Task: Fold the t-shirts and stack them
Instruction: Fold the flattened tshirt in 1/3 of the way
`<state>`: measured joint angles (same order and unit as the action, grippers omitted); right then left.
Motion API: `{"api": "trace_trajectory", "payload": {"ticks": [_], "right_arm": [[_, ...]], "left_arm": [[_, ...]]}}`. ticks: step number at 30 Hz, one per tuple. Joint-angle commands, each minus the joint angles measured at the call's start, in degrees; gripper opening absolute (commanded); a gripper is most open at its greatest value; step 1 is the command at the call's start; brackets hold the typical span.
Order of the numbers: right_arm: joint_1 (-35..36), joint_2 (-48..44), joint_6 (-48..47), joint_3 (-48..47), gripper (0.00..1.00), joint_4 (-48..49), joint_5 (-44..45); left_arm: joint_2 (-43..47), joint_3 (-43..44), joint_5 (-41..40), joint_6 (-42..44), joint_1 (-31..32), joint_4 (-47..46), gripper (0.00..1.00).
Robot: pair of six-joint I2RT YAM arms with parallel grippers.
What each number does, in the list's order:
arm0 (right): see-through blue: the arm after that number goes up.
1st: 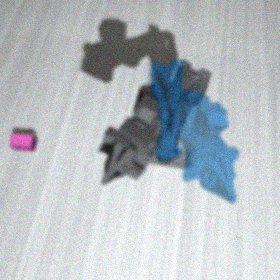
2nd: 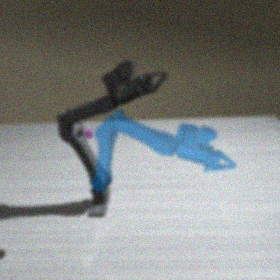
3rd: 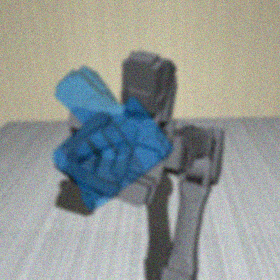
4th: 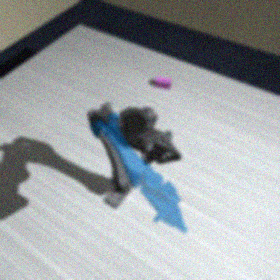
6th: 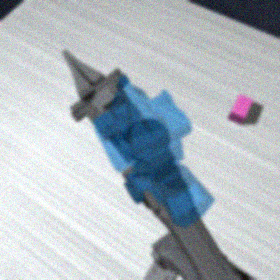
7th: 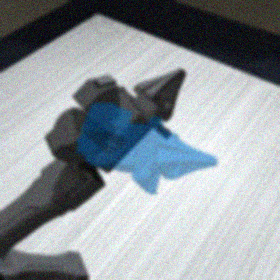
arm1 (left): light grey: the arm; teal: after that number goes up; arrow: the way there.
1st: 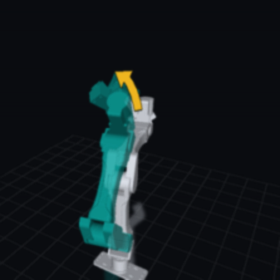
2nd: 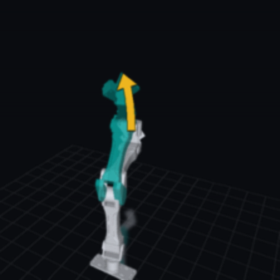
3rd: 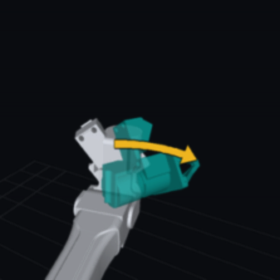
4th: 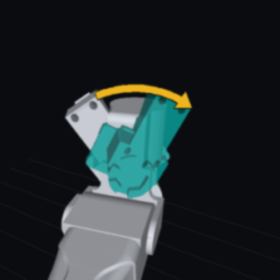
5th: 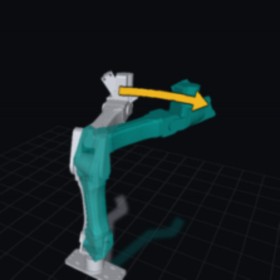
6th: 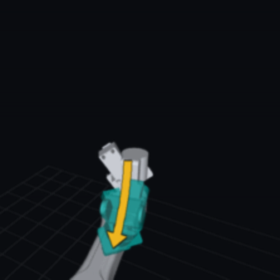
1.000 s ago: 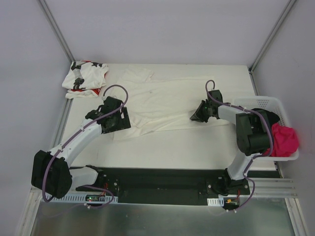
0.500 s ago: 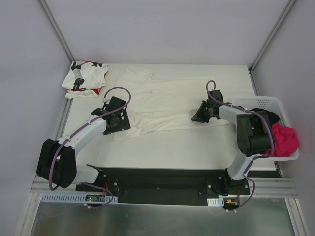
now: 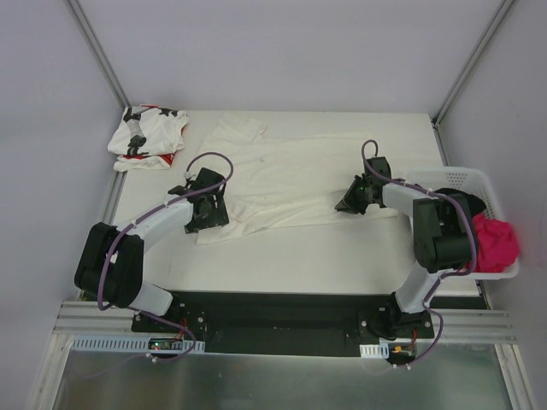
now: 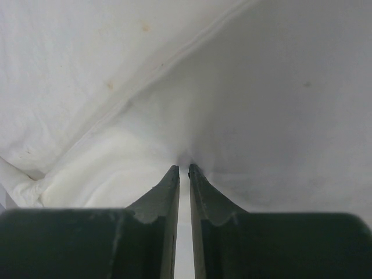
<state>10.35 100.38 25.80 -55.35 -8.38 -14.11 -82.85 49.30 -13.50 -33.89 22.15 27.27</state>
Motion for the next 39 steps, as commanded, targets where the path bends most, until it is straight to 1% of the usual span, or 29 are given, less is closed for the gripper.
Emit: {"api": "trace_trajectory", "payload": {"ticks": [1, 2, 3, 4, 7, 8, 10, 11, 15, 23, 25, 29, 39], "right_arm": [[-0.51, -2.2, -1.02, 0.42, 0.14, -1.73, 1.28], [-0.59, -2.2, -1.02, 0.42, 0.14, -1.73, 1.28], [-0.51, -2.12, -1.1, 0.42, 0.14, -1.73, 1.28], [-0.59, -2.12, -1.19, 0.33, 0.14, -1.73, 1.28], [-0.51, -1.94, -1.1, 0.25, 0.14, -1.73, 1.36], [-0.51, -1.77, -1.1, 0.16, 0.13, -1.81, 1.19], [-0.51, -1.76, -1.1, 0.16, 0.13, -1.73, 1.28], [-0.51, -1.68, -1.1, 0.07, 0.13, -1.73, 1.1], [-0.59, -1.76, -1.1, 0.24, 0.13, -1.9, 1.36], [-0.77, -2.2, -1.19, 0.25, 0.13, -2.78, 1.72], [-0.77, -2.2, -1.1, 0.25, 0.13, -2.87, 1.72], [-0.94, -2.03, -0.84, 0.42, 0.13, -3.04, 1.89], [-1.3, -1.76, -0.93, 0.25, 0.13, -4.09, 1.98]], "left_arm": [[-0.91, 0.45, 1.63, -0.65, 0.26, -1.07, 0.69], [-1.0, 0.36, 1.72, -0.65, 0.26, -1.08, 0.67], [-0.91, 0.27, 1.81, -0.56, 0.17, -1.16, 0.62], [-0.91, 0.18, 1.81, -0.56, 0.26, -1.25, 0.51], [-0.74, -0.08, 2.16, -0.65, 0.26, -1.25, 0.4], [-0.65, -0.17, 2.25, -0.65, 0.17, -1.08, 0.31], [-0.47, -0.25, 2.25, -0.56, 0.17, -1.08, 0.25], [-0.3, -0.34, 2.33, -0.48, 0.17, -1.08, 0.19], [-0.12, -0.52, 2.42, 0.05, 0.17, -0.99, 0.13], [1.54, 0.8, 1.9, 1.02, 0.26, 1.12, 0.06], [2.07, 1.32, 1.2, 1.28, 0.17, 1.73, 0.0], [3.57, 2.29, 0.23, 1.98, 0.17, 2.44, 0.0], [4.1, 4.31, -0.39, 3.83, -0.18, 3.76, 0.0]]}}
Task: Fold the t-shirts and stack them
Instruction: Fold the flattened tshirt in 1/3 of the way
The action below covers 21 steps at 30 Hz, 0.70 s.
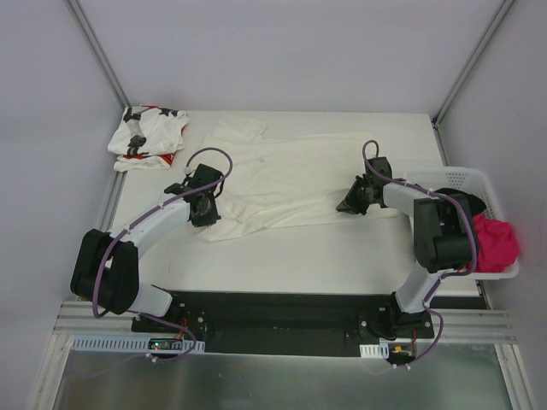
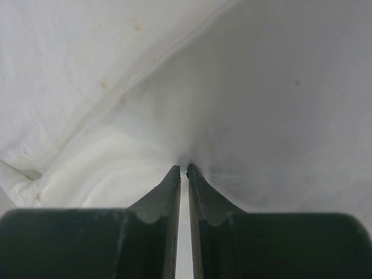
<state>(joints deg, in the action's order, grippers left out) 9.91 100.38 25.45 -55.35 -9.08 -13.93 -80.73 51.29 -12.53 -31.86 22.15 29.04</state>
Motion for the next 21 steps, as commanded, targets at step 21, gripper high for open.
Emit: {"api": "trace_trajectory", "payload": {"ticks": [21], "right_arm": [[-2.88, -3.78, -2.86, 1.03, 0.13, -6.83, 3.03]], "left_arm": [[5.58, 3.65, -3.02, 6.37, -3.96, 7.0, 0.0]]}}
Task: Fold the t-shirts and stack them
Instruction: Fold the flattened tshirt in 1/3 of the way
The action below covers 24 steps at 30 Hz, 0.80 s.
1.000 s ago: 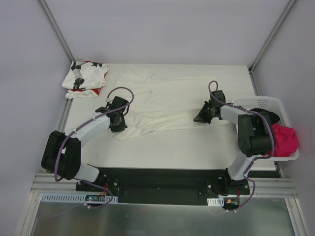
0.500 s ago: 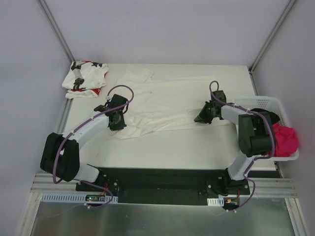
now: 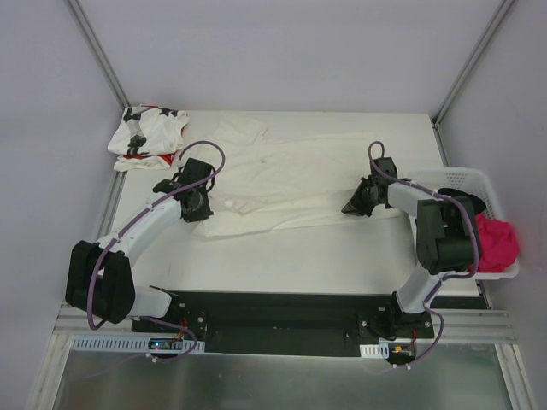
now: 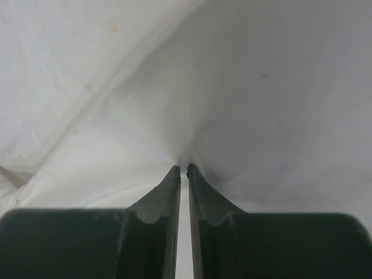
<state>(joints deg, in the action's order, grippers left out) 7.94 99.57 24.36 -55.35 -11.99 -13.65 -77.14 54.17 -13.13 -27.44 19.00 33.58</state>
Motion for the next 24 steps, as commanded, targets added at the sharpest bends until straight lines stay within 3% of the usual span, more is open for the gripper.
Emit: {"api": "trace_trajectory", "payload": {"ticks": [1, 18, 20, 24], "right_arm": [[-1.09, -3.24, -1.86, 1.21, 0.13, -4.09, 2.93], [-2.23, -4.64, -3.18, 2.18, 0.13, -5.33, 3.02], [-2.23, -5.09, -3.09, 2.44, 0.14, -5.15, 2.84], [-2.14, -7.1, -3.35, 3.32, 0.13, -5.24, 2.66]], "left_arm": [[2.26, 0.5, -2.43, 2.04, -0.9, 2.36, 0.0], [3.49, -3.54, -1.55, 2.39, -0.46, 0.7, 0.0], [3.58, -3.99, -1.73, 2.31, 0.06, 0.0, 0.22], [3.93, -4.78, -2.26, 2.66, 1.65, -1.15, 0.51]]}}
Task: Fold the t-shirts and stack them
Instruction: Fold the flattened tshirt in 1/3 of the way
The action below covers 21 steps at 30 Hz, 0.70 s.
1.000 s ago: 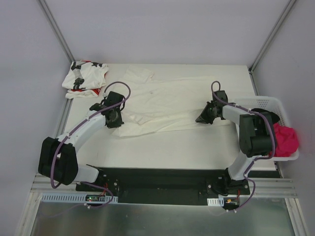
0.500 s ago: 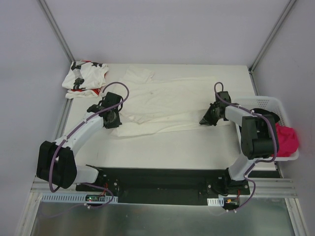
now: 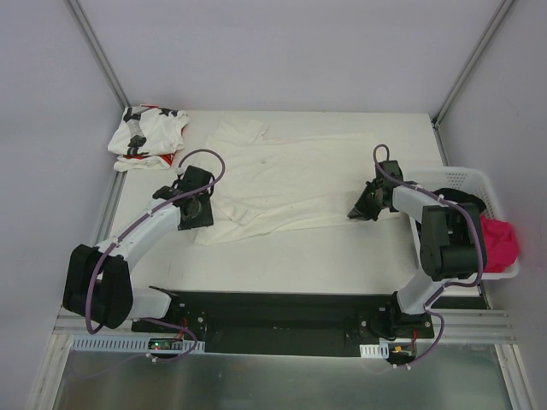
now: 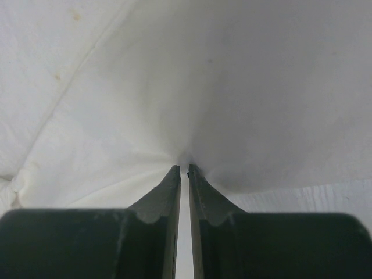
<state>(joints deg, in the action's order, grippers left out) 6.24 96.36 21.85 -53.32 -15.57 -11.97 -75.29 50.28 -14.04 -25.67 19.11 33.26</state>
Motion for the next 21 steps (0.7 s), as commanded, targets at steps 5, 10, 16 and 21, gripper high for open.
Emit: {"api": "trace_trajectory", "payload": {"ticks": [5, 10, 16, 21], "right_arm": [[-0.53, -5.48, -1.28, 2.52, 0.14, -0.34, 0.89], [-0.44, -4.42, -0.23, 2.43, 0.13, 2.56, 0.1], [1.4, -3.19, 2.67, 0.85, 0.14, 5.99, -1.74], [7.02, 1.28, 2.76, -6.96, 0.15, 5.82, -2.88]], "left_arm": [[3.04, 0.6, -0.55, 1.23, 3.65, -0.91, 0.73], [3.57, 4.47, 1.29, -0.17, 4.0, -2.31, 0.74], [-3.89, 12.46, 5.78, -0.7, 5.14, -4.87, 0.73], [-7.77, 17.92, 8.5, -0.35, 6.2, -8.11, 0.73]]}}
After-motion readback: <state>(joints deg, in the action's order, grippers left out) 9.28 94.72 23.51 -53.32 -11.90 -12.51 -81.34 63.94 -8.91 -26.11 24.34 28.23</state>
